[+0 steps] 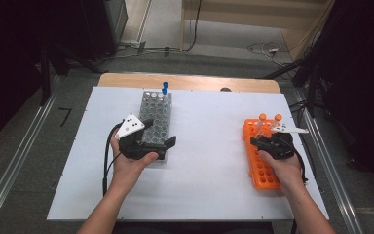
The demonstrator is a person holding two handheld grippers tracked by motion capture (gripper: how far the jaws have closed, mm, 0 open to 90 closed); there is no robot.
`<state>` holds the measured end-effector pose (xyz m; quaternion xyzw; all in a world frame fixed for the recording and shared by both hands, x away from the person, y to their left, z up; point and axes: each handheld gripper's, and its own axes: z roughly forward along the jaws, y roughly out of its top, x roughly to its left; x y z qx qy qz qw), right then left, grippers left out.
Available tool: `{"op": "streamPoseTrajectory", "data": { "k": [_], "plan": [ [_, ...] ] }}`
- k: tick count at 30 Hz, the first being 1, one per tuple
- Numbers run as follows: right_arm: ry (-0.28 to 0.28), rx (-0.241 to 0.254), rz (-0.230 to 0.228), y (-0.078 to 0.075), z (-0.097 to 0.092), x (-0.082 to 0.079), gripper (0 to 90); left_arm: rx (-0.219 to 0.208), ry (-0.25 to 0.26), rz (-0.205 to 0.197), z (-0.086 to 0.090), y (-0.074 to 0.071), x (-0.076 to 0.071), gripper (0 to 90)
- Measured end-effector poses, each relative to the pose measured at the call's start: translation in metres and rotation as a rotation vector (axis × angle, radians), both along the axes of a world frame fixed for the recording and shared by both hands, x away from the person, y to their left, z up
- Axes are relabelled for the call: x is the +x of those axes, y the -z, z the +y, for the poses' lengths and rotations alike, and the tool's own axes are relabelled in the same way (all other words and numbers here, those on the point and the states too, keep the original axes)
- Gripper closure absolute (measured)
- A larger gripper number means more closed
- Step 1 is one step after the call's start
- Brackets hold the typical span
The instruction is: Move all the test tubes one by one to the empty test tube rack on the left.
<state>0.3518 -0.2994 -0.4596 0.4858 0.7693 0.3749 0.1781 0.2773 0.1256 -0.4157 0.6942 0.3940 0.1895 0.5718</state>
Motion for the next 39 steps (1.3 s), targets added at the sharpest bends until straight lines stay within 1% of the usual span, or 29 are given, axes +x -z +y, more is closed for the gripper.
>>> {"op": "streamPoseTrajectory", "data": {
  "k": [4, 10, 14, 15, 19, 23, 25, 27, 31, 35, 39],
  "plan": [
    [0.020, -0.011, -0.002, 0.000, 0.001, 0.001, 71.4, 0.005, 0.000, 0.003, -0.002, 0.001, 0.000, 0.0],
    [0.049, -0.017, -0.010, 0.000, 0.004, 0.003, 72.5, 0.008, 0.003, 0.010, -0.003, 0.004, 0.001, 0.0],
    [0.053, -0.023, -0.020, 0.000, 0.005, 0.004, 73.6, 0.015, 0.004, 0.014, -0.005, 0.005, 0.001, 0.0],
    [0.053, -0.021, -0.023, 0.000, 0.004, 0.004, 73.7, 0.014, 0.006, 0.015, -0.005, 0.005, 0.001, 0.0],
    [0.062, 0.013, -0.036, -0.001, 0.001, 0.002, 73.9, 0.013, 0.014, 0.014, -0.008, 0.006, 0.000, 0.0],
    [0.059, 0.025, -0.077, -0.002, -0.001, -0.002, 74.0, 0.020, 0.029, 0.012, -0.011, 0.007, -0.001, 0.0],
    [0.052, 0.022, -0.101, -0.004, -0.001, -0.004, 73.9, 0.020, 0.033, 0.011, -0.012, 0.007, -0.002, 0.0],
    [0.044, 0.006, -0.133, -0.007, -0.001, -0.008, 74.0, 0.019, 0.035, 0.009, -0.013, 0.007, -0.002, 0.0],
    [0.038, 0.010, -0.172, -0.017, -0.004, -0.014, 74.0, 0.015, 0.041, 0.007, -0.014, 0.006, -0.004, 0.0],
    [0.026, 0.034, -0.195, -0.026, -0.005, -0.021, 74.0, 0.011, 0.049, 0.003, -0.016, 0.005, -0.005, 0.0],
    [-0.014, 0.067, -0.201, -0.032, 0.001, -0.028, 74.0, 0.010, 0.057, -0.001, -0.019, 0.003, -0.007, 0.0]
  ]
}}
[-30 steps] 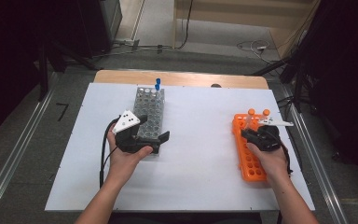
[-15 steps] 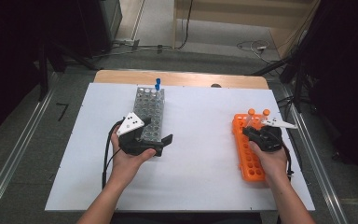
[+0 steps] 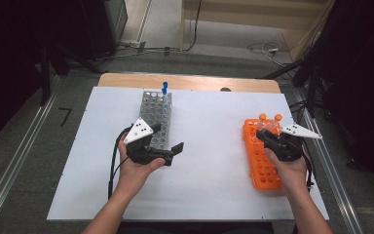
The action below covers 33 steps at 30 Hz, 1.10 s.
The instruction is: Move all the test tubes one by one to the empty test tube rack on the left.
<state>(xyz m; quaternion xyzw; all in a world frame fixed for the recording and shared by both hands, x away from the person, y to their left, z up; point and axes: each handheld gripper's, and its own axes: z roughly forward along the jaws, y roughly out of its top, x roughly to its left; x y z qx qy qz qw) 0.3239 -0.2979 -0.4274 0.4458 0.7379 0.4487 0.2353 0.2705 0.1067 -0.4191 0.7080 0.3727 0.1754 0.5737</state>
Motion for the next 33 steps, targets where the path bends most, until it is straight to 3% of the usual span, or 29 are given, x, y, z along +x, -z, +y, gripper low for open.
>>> {"op": "streamPoseTrajectory", "data": {
  "k": [19, 27, 33],
  "plan": [
    [-0.276, 0.020, 0.011, -0.002, 0.064, -0.030, 74.0, -0.001, 0.081, -0.011, -0.018, -0.003, -0.009, 3.3],
    [-0.373, 0.013, 0.026, -0.001, 0.090, -0.043, 74.0, -0.016, 0.160, -0.045, -0.027, -0.004, -0.014, 23.3],
    [-0.430, 0.006, 0.043, 0.001, 0.105, -0.049, 74.0, -0.012, 0.234, -0.048, -0.038, -0.004, -0.017, 38.6]
  ]
}}
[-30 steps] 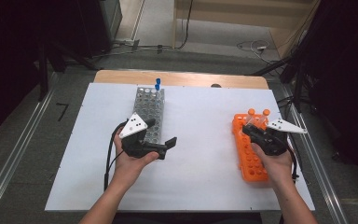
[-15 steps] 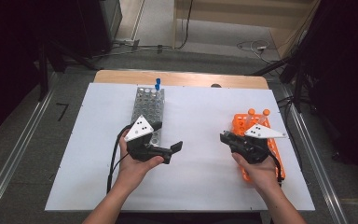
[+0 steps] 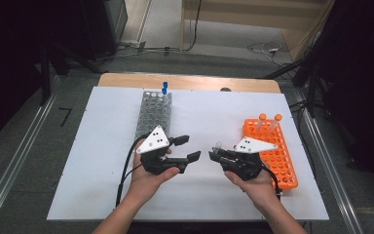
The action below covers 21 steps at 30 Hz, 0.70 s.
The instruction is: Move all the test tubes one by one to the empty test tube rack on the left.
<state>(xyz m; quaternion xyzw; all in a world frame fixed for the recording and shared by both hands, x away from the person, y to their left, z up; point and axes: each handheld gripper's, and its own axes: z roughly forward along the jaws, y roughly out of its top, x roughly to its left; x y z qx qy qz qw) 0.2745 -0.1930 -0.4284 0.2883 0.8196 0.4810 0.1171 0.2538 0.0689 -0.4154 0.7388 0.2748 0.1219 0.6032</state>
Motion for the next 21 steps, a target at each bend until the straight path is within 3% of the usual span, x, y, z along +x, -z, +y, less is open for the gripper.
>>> {"op": "streamPoseTrajectory", "data": {
  "k": [10, 14, 21],
  "plan": [
    [-0.068, -0.012, 0.006, 0.002, 0.018, -0.011, 74.0, 0.023, 0.062, 0.008, -0.014, 0.004, 0.000, 58.9],
    [-0.089, -0.019, 0.007, 0.002, 0.023, -0.014, 74.0, 0.056, 0.069, 0.010, -0.020, 0.006, 0.000, 63.9],
    [-0.112, -0.021, 0.012, 0.003, 0.027, -0.016, 73.9, 0.075, 0.078, -0.005, -0.024, 0.007, -0.002, 73.1]
  ]
}}
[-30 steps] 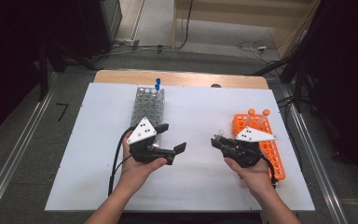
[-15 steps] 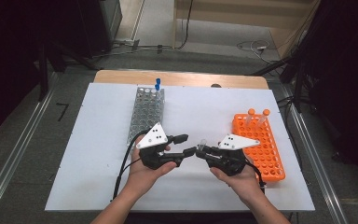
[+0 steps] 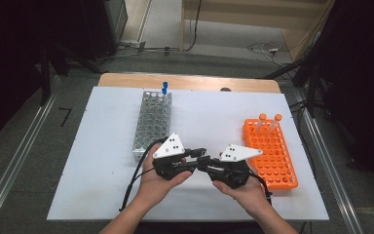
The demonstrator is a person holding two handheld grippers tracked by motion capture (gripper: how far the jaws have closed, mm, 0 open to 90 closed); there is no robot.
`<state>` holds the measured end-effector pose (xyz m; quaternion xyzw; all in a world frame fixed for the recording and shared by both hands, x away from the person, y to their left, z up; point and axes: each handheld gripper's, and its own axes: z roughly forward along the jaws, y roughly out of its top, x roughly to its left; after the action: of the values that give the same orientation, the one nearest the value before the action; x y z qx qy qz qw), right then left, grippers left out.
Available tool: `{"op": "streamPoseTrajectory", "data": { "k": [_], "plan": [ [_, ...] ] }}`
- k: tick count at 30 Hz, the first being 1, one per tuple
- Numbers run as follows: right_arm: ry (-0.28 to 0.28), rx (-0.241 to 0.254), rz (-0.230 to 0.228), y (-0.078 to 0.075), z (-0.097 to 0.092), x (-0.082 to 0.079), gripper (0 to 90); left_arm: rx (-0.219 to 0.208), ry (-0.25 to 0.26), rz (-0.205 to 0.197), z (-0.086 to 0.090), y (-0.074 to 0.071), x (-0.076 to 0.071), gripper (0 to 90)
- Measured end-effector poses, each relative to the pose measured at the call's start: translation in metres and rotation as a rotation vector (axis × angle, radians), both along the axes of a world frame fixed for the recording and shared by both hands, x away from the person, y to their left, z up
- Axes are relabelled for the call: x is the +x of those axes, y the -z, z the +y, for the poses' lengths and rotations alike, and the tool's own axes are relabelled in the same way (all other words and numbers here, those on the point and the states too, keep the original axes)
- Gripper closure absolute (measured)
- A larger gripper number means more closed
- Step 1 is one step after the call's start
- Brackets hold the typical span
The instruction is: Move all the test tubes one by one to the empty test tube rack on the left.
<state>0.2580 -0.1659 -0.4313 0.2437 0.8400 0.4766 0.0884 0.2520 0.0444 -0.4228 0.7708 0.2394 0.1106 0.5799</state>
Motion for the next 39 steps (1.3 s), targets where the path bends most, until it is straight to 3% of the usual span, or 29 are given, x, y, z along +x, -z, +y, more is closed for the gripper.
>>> {"op": "streamPoseTrajectory", "data": {
  "k": [5, 13, 26, 33, 39],
  "plan": [
    [-0.001, 0.004, 0.015, 0.000, 0.000, 0.001, 73.9, 0.020, -0.024, -0.032, -0.002, 0.000, -0.002, 75.8],
    [-0.014, 0.023, 0.018, 0.000, -0.004, 0.002, 72.7, 0.000, -0.019, -0.021, 0.000, -0.002, -0.001, 76.1],
    [0.020, 0.105, -0.019, 0.000, -0.042, 0.019, 38.9, -0.017, -0.090, -0.017, 0.018, -0.004, 0.014, 76.2],
    [0.088, 0.100, -0.026, 0.002, -0.065, 0.031, 20.5, -0.034, -0.131, -0.019, 0.031, -0.009, 0.024, 76.2],
    [0.126, 0.092, -0.021, 0.007, -0.083, 0.035, 13.5, -0.039, -0.177, -0.028, 0.043, -0.013, 0.036, 76.1]
  ]
}}
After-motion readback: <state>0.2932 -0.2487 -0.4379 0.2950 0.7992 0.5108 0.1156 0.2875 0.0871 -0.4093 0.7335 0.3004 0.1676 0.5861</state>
